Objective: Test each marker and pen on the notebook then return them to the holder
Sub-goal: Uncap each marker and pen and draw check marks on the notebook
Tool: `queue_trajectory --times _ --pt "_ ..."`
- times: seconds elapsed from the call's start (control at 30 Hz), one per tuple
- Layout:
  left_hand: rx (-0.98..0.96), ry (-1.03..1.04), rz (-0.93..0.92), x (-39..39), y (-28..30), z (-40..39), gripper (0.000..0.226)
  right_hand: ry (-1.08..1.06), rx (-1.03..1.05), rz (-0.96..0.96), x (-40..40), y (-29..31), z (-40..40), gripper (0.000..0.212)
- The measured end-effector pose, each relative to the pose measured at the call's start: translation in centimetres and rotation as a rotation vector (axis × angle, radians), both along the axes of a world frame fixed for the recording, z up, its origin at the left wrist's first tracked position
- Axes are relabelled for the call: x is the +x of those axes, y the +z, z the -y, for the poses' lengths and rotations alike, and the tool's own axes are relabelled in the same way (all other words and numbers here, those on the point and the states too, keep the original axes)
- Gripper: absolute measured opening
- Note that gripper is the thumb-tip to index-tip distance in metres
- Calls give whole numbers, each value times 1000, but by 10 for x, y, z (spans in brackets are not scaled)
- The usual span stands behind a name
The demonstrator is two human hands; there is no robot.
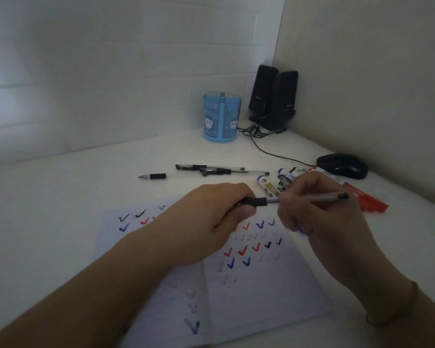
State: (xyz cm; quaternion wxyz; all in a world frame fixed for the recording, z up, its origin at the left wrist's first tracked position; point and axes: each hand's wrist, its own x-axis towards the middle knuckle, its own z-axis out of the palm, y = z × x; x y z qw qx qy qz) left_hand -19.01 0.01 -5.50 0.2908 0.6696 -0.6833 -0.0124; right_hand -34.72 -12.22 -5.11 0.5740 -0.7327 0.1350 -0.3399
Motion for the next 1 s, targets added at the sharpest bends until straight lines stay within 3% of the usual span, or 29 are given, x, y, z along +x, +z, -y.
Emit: queue_trajectory --times 0.13,0.23,0.47,0.6,0.7,0.8,0.93,1.0 --pt "23 -15 60 -4 -3 -1 24 50 27 -89 3 -8 -1 25" --pt "62 -49 18 -2 -3 -1 18 87 -27 -130 4 -8 -3 8" --pt "49 -91 -85 2 3 -1 19 159 16 -36 1 -5 -2 14" --pt "121 13 -147 7 6 -6 36 158 95 -17 -4 -1 3 17" --pt "96 123 -217 19 5 -10 23 226 225 -33 -8 7 5 27" --pt "110 196 -161 22 1 -8 23 139 9 -160 -6 0 -3 13" --pt "183 156 -116 17 -2 -3 29 150 -165 -242 -1 -11 -21 18" --pt "212 145 -145 16 -2 -1 27 95 -239 -247 1 -16 -23 33"
